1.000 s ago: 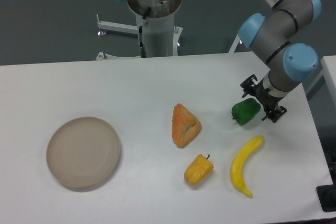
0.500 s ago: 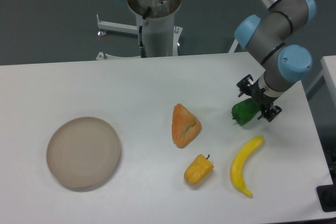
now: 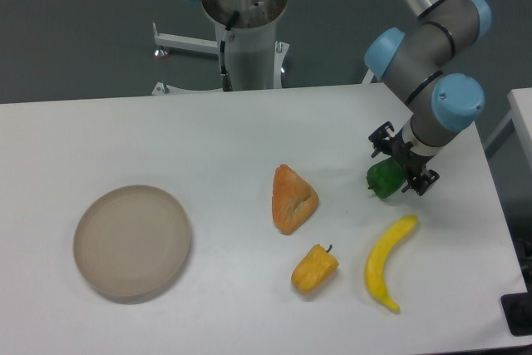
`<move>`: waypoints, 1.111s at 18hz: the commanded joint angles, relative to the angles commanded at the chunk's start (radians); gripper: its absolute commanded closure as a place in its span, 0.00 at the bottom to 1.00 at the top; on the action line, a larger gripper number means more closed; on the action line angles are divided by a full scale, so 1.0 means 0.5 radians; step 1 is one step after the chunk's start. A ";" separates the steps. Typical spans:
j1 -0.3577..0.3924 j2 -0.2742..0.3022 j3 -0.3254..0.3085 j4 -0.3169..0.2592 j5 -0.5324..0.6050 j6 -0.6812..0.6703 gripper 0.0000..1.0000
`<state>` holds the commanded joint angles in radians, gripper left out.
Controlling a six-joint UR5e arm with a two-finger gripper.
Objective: Pick up the green pepper from the table
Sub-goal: 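Lower the open gripper around the green pepper, then close the gripper on the green pepper, then lift the green pepper off the table and carry it toward the banana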
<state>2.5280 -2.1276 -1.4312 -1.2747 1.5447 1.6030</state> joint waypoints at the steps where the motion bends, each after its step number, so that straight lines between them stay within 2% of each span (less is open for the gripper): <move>1: 0.000 0.000 0.000 0.003 0.000 -0.003 0.04; 2: 0.000 -0.003 0.000 0.003 0.000 -0.003 0.16; 3: 0.000 0.000 0.003 0.000 0.000 0.000 0.32; 4: 0.000 0.000 0.003 0.000 0.000 0.000 0.42; 5: -0.003 0.000 0.006 0.000 0.000 0.000 0.51; 6: 0.000 0.000 0.006 0.000 0.000 0.000 0.55; 13: -0.003 0.000 0.064 -0.009 0.018 0.000 0.58; 20: -0.025 -0.025 0.303 -0.015 -0.015 0.025 0.58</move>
<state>2.5157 -2.1399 -1.2795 -1.2824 1.5370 1.6153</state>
